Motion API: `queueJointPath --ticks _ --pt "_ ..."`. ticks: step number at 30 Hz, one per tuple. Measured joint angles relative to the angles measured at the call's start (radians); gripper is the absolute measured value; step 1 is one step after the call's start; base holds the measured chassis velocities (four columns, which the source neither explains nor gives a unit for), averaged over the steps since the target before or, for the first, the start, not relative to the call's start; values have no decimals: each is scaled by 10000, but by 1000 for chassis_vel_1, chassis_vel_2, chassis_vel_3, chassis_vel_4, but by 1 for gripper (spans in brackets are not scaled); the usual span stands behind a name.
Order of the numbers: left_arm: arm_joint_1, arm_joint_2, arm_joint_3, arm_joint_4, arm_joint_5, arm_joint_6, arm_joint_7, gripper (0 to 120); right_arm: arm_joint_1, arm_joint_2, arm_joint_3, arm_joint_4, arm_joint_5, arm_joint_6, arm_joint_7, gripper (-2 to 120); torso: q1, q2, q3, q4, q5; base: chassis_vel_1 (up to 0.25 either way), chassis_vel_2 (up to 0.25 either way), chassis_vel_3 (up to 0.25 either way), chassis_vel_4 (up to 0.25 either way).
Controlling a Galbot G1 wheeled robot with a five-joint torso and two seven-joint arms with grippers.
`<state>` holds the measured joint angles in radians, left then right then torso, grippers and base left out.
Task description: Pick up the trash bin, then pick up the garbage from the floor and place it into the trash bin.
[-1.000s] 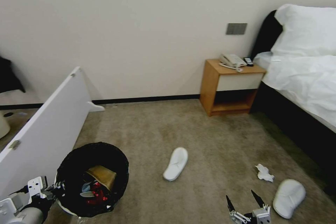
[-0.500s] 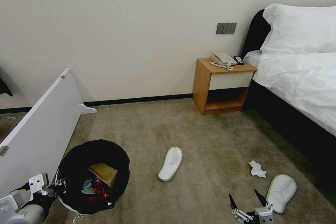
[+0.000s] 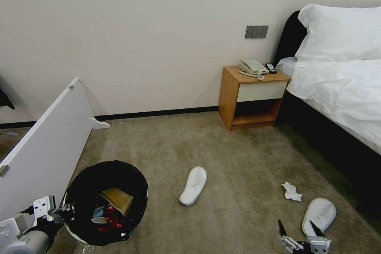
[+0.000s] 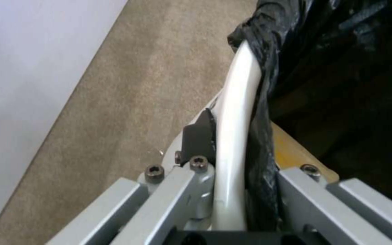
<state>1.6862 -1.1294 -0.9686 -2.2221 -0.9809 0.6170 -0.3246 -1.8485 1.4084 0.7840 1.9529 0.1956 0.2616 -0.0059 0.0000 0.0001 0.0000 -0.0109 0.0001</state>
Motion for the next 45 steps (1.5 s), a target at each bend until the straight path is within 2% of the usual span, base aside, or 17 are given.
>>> queueJointPath --ticks 2,8,16,32,45 --pt "-26 0 -15 22 -83 54 1 1 57 100 333 -179 -70 360 -97 100 0 -1 0 1 -1 0 0 0 0" --pt "-58 -25 60 104 -115 74 -6 1 58 203 414 -274 -289 290 374 100 0 0 0 1 -1 0 0 0 0" --pt "-54 -125 140 161 -118 93 -18 1 79 295 683 -749 -298 563 -574 100 0 0 0 1 -1 0 0 0 0" --pt "-69 -167 173 224 -120 105 -28 1 126 277 634 -970 -313 715 -789 100 0 0 0 1 -1 0 0 0 0" --pt "-74 -169 164 199 -152 137 -46 1 138 252 595 -967 -300 719 -811 100 1 -1 0 0 -1 -72 62 67 -70"
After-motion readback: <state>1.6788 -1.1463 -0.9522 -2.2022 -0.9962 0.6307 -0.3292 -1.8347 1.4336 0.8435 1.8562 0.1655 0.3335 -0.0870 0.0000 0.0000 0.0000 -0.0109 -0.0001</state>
